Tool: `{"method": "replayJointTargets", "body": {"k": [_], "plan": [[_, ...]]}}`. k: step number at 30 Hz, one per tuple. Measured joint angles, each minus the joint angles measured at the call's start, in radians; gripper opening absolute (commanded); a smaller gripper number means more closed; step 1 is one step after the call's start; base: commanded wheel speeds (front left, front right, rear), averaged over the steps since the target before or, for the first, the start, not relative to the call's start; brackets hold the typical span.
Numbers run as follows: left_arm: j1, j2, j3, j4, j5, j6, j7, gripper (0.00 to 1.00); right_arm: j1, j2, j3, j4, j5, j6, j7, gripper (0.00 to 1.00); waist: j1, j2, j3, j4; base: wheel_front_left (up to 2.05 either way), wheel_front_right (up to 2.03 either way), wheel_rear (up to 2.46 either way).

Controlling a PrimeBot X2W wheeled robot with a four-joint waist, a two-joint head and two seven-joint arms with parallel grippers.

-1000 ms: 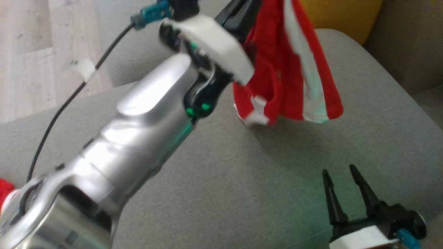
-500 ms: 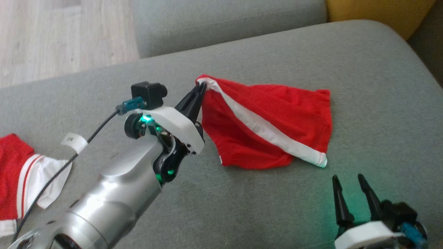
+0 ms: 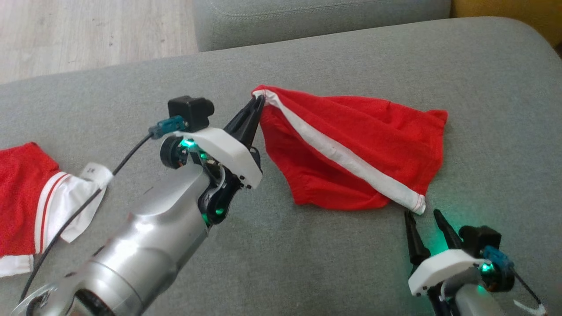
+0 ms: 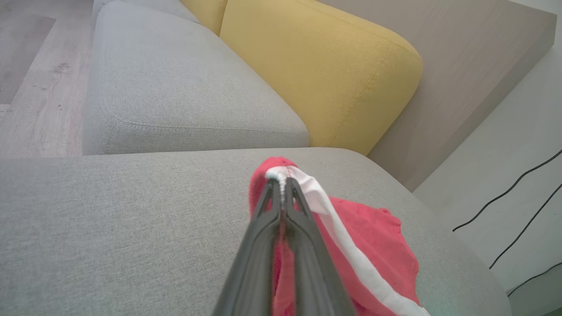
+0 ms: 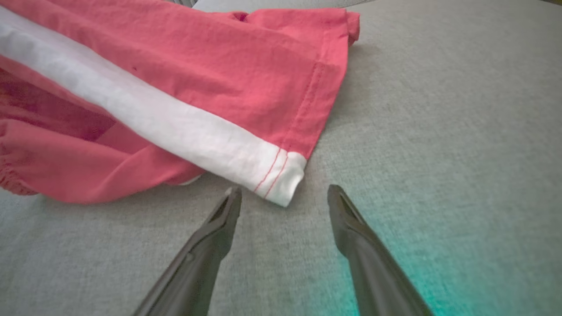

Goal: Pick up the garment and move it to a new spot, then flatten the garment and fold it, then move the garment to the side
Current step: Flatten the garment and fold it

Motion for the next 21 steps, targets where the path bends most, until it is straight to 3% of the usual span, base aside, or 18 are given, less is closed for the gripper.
{"method": "replayJointTargets", "body": {"k": [1,3,4,5,6,8,14,21], "plan": [[-0.006,-0.002,0.0,0.002,0.0,-0.004,0.0,0.0,-0.009,0.0,0.0,0.007,0.001,0.0,0.0,0.98,0.0,0.0,0.002,0.003,0.0,0.0,0.0],[-0.016,-0.002,0.0,0.005,0.0,-0.006,0.0,0.0,-0.025,0.0,0.0,0.019,0.004,0.0,0.0,0.85,0.0,0.0,0.006,0.007,0.0,0.0,0.0],[-0.022,-0.003,0.0,0.009,0.0,-0.006,0.0,0.0,-0.032,-0.001,0.002,0.028,0.006,0.0,0.0,0.72,0.0,0.0,0.008,0.01,0.0,0.0,0.0],[-0.022,-0.003,0.0,0.009,0.0,-0.006,0.0,0.0,-0.032,-0.001,0.002,0.028,0.006,0.0,0.0,0.48,0.0,0.0,0.008,0.01,0.0,0.0,0.0],[-0.026,-0.003,0.0,0.01,0.0,-0.007,0.0,0.0,-0.038,-0.001,0.007,0.038,0.014,0.0,0.0,0.41,0.0,0.0,0.011,0.012,0.0,0.0,0.0],[-0.031,-0.003,0.0,0.012,0.003,-0.007,-0.001,0.0,-0.049,-0.001,0.018,0.058,0.036,0.0,0.0,0.0,-0.0001,0.0,0.016,0.015,0.0,0.0,0.0],[-0.043,-0.006,-0.001,0.016,0.009,-0.012,-0.006,0.0,-0.086,-0.01,0.039,0.071,0.057,0.0,0.0,0.0,0.0,0.0,0.027,0.024,0.0,0.0,0.0],[-0.061,0.026,-0.007,-0.017,0.076,-0.025,-0.088,0.0,-0.101,-0.044,-0.002,-0.122,0.03,0.0,0.0,0.0,-0.0002,0.0,0.028,0.017,0.0,0.0,0.0]]}}
